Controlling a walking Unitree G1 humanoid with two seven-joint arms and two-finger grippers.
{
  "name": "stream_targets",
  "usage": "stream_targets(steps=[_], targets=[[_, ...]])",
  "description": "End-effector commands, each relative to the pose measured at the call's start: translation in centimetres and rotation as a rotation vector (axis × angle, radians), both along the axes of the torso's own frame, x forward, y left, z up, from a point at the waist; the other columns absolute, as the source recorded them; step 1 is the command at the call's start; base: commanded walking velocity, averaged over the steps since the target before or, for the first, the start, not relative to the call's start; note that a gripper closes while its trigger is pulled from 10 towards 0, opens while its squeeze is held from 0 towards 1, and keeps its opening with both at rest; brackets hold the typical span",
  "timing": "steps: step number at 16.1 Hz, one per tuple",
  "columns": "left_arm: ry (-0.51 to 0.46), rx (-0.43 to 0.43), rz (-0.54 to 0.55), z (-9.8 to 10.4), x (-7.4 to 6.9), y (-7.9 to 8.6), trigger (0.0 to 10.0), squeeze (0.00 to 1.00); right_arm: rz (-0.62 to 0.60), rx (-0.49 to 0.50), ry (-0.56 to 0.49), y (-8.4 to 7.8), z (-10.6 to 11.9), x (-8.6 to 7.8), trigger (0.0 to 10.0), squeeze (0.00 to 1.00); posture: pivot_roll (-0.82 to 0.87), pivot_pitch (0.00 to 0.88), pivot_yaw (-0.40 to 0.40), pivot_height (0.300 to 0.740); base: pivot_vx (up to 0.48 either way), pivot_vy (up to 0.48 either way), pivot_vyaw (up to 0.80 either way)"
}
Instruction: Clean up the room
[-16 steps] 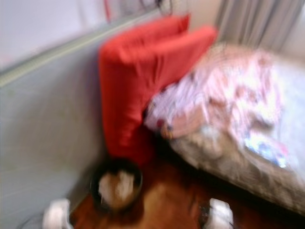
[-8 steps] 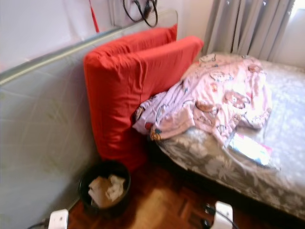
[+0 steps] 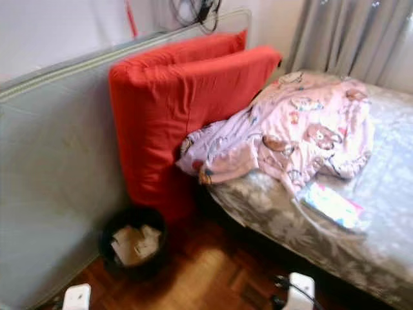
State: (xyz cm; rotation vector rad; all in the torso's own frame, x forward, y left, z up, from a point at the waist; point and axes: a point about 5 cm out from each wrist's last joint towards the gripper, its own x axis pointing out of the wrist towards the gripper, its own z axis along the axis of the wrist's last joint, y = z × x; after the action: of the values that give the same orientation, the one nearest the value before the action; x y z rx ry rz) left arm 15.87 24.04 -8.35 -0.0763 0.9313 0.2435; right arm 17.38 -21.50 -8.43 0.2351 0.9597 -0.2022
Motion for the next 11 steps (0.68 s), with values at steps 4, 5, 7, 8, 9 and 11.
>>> stream_targets(steps=[4,5,7,8,9,11], targets=[[0.018,-0.015,0.011,-0.29,-0.4,-0.38,10.0,0.0,0.005,-0.021,0.002,-0.6,0.14,0.05,10.0,0.0,0.04,0.0,-0.032,0.74,0.0,-0.248,0.0],[0.019,-0.016,0.01,-0.31,-0.43,-0.41,10.0,0.0,0.006,-0.021,0.001,-0.61,0.15,0.06,10.0,0.0,0.03,0.0,-0.03,0.74,0.0,-0.247,0.0],[0.022,-0.016,0.01,-0.35,-0.51,-0.42,10.0,0.0,0.009,-0.021,-0.001,-0.61,0.16,0.07,10.0,0.0,0.03,0.0,-0.03,0.74,0.0,-0.249,0.0],[0.023,-0.016,0.01,-0.36,-0.53,-0.43,10.0,0.0,0.01,-0.022,0.0,-0.61,0.15,0.05,10.0,0.0,0.03,0.0,-0.03,0.74,0.0,-0.247,0.0],[0.025,-0.017,0.01,-0.4,-0.6,-0.46,10.0,0.0,0.01,-0.023,0.003,-0.61,0.12,-0.01,10.0,0.0,0.03,0.0,-0.029,0.74,0.0,-0.251,0.0],[0.025,-0.018,0.009,-0.41,-0.61,-0.51,10.0,0.0,0.01,-0.024,0.006,-0.59,0.09,-0.05,10.0,0.0,0.03,0.0,-0.027,0.74,0.0,-0.246,0.0]])
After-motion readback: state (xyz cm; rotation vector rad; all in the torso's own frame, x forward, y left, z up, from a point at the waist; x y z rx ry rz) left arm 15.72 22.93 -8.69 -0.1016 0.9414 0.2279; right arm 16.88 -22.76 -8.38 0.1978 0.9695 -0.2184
